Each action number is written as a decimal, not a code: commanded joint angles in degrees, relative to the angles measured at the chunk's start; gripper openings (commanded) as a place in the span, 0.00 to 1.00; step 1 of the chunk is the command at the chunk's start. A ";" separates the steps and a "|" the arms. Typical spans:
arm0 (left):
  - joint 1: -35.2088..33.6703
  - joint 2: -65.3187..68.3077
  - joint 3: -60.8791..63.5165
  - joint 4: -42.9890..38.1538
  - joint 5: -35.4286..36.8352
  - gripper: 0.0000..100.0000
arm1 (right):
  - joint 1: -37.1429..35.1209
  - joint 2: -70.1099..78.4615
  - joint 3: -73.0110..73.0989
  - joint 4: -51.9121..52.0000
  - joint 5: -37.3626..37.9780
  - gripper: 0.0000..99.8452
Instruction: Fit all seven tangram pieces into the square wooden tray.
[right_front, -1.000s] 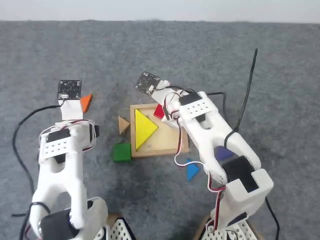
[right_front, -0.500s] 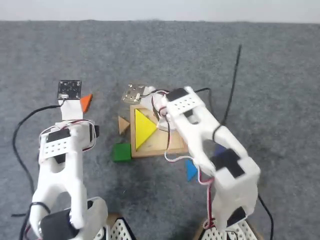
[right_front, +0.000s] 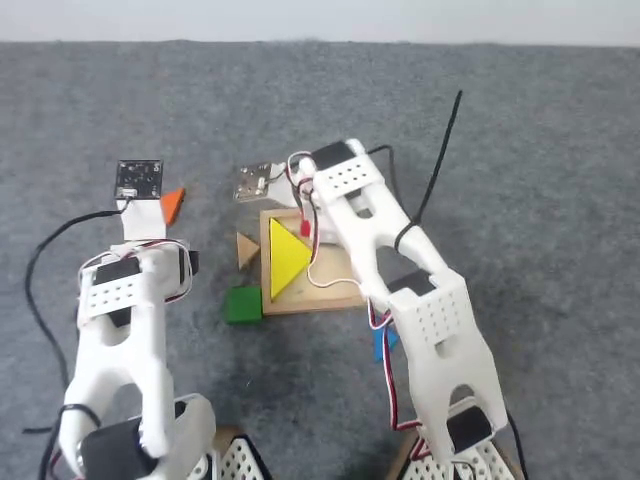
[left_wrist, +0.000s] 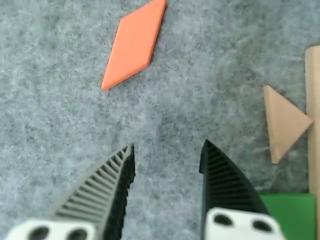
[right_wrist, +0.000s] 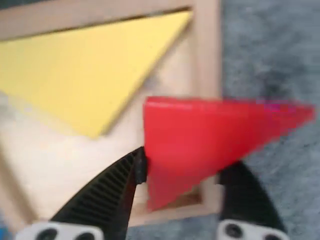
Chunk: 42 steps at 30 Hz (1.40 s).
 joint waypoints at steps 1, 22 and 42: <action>-0.26 -2.20 -0.31 -1.05 -0.62 0.20 | 0.40 0.13 -4.84 1.19 2.11 0.08; -0.18 -2.20 -0.31 -1.05 -0.62 0.20 | 2.95 -4.44 -8.97 11.65 10.46 0.13; -0.35 -2.29 -0.31 -0.97 -0.53 0.20 | 2.07 -13.58 -9.23 -6.73 -39.30 0.00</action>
